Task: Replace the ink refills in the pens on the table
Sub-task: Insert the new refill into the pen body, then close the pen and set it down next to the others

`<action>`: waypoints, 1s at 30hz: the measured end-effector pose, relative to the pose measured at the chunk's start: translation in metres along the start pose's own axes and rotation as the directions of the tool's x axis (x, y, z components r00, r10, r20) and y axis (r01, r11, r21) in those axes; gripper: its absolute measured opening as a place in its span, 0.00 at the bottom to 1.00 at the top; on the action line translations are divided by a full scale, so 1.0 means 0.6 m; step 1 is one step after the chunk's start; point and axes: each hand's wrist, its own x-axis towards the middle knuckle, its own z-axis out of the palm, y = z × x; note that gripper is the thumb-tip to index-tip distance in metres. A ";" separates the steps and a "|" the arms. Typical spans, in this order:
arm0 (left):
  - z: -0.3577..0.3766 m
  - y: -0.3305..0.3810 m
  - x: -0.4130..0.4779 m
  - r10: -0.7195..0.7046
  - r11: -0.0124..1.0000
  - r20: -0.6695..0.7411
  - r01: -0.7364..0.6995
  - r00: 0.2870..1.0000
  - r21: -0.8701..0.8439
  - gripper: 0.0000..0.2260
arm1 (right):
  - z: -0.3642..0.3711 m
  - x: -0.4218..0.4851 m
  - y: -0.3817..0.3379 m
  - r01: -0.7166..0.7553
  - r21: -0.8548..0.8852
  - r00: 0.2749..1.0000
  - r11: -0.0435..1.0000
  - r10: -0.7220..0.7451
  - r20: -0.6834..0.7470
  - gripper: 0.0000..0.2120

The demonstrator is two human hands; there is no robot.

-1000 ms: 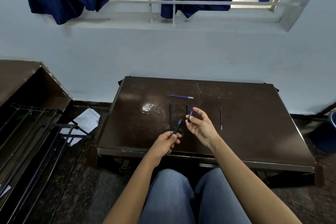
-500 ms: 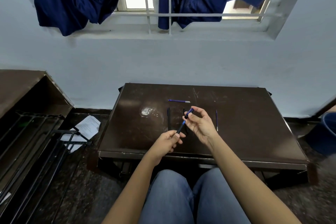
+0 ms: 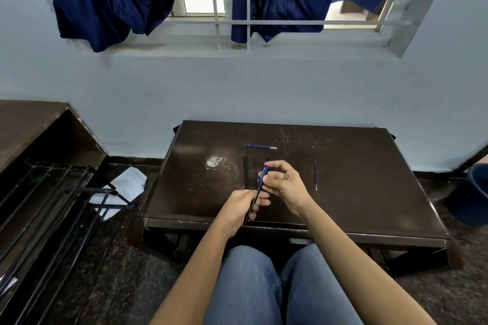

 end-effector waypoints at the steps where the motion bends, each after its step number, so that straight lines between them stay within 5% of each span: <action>1: 0.001 0.001 0.003 -0.011 1.000 -0.008 0.010 1.000 -0.026 0.13 | 0.002 0.001 0.004 0.006 -0.004 1.000 1.000 -0.006 0.000 0.15; 14: -0.002 -0.049 0.039 -0.120 0.980 -0.226 0.152 0.967 0.130 0.08 | 0.014 -0.004 0.074 -0.067 -0.063 0.988 0.996 0.057 -0.142 0.16; 23: 0.006 -0.044 0.089 -0.107 0.950 -0.110 0.135 0.988 0.281 0.12 | -0.023 0.056 0.080 -0.255 0.134 0.946 0.958 0.276 -0.171 0.18; 27: 0.000 -0.039 0.127 -0.075 0.948 -0.226 0.139 0.971 0.285 0.10 | -0.034 0.081 0.077 -0.270 0.095 0.941 0.958 0.284 -0.183 0.18; 30: 0.005 -0.038 0.159 0.016 0.916 -0.366 0.133 0.930 0.379 0.10 | -0.049 0.092 0.091 -0.265 -0.134 0.920 0.955 0.208 -0.333 0.17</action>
